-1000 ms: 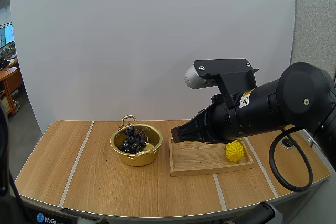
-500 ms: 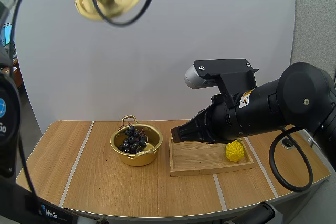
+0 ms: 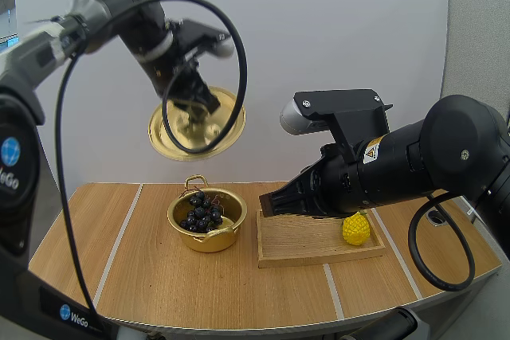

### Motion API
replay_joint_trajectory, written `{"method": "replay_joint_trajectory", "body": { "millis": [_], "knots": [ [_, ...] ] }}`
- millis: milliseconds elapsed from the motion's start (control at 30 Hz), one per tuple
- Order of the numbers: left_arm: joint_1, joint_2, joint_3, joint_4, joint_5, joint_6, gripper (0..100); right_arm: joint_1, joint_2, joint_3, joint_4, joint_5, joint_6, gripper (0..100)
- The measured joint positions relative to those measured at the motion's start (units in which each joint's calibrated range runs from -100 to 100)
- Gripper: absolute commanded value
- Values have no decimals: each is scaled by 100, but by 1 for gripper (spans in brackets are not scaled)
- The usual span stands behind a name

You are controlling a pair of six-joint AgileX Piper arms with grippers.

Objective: Open the pot, put the grape inside, and close it

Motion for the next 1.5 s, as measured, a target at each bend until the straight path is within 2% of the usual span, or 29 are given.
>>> {"method": "replay_joint_trajectory", "body": {
  "millis": [200, 767, 1267, 1500],
  "knots": [
    [0, 521, 409, -19, -181, 35, 0, 0, 0, 0, 0, 0, 0, 0],
    [0, 2027, 460, -43, -791, 220, 0, 0, 0, 0, 0, 0, 0, 0],
    [0, 2302, 566, -43, -886, 221, 0, 0, 0, 0, -34, 0, 0, 0],
    [0, 2327, 911, -43, -1455, 221, 0, 0, 0, 0, -34, 0, 0, 0]
  ]
}}
